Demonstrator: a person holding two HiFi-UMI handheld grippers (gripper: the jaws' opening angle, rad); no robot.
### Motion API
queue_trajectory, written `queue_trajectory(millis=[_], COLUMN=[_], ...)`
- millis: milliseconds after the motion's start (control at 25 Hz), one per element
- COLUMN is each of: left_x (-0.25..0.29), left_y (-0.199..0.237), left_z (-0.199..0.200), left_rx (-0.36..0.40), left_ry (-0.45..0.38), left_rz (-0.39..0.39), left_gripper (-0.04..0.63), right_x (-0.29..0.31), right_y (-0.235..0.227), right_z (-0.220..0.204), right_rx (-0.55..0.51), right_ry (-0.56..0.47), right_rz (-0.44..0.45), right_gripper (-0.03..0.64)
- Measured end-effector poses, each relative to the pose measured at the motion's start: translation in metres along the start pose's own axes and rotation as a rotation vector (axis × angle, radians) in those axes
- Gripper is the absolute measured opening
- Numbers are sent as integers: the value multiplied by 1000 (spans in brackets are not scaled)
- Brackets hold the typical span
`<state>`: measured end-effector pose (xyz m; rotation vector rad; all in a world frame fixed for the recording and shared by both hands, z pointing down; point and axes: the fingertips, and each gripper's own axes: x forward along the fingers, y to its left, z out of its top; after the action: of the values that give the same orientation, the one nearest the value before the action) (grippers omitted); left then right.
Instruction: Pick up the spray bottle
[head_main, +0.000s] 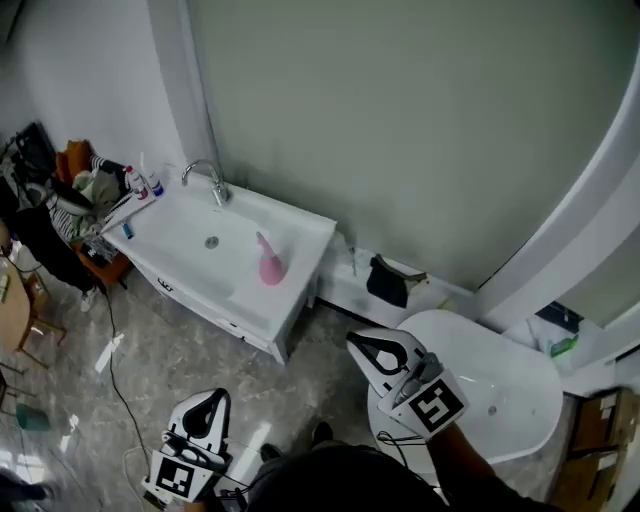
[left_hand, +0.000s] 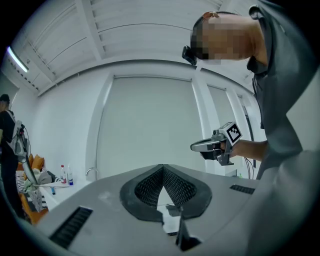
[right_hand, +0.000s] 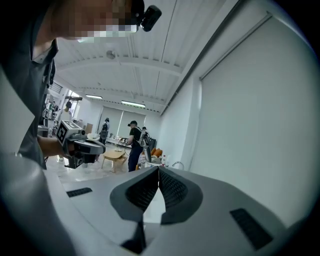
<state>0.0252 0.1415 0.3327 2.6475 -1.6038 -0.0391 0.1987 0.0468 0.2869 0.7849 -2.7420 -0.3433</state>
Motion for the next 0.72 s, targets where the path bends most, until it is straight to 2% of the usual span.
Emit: queue_trajectory(millis=[160, 320, 480, 560, 640, 720], left_x=[8, 5, 2, 9, 17, 19], left_y=[4, 4, 19, 29, 38, 44], left_z=[10, -2, -6, 1, 10, 11], left_rx=[43, 61, 94, 109, 91, 48], left_ry=[7, 9, 30, -6, -57, -81], left_rz=[-1, 11, -23, -39, -39, -41], left_gripper=[2, 2, 3, 2, 2, 2], right_x=[13, 17, 30, 40, 48, 53], right_y=[-2, 2, 6, 1, -7, -6], right_z=[2, -27, -25, -16, -4, 6], right_rx=[41, 96, 136, 179, 168, 91], right_ry=[-82, -1, -4, -1, 10, 14], right_rz=[4, 25, 1, -25, -30, -27], right_gripper=[9, 9, 9, 9, 9, 9])
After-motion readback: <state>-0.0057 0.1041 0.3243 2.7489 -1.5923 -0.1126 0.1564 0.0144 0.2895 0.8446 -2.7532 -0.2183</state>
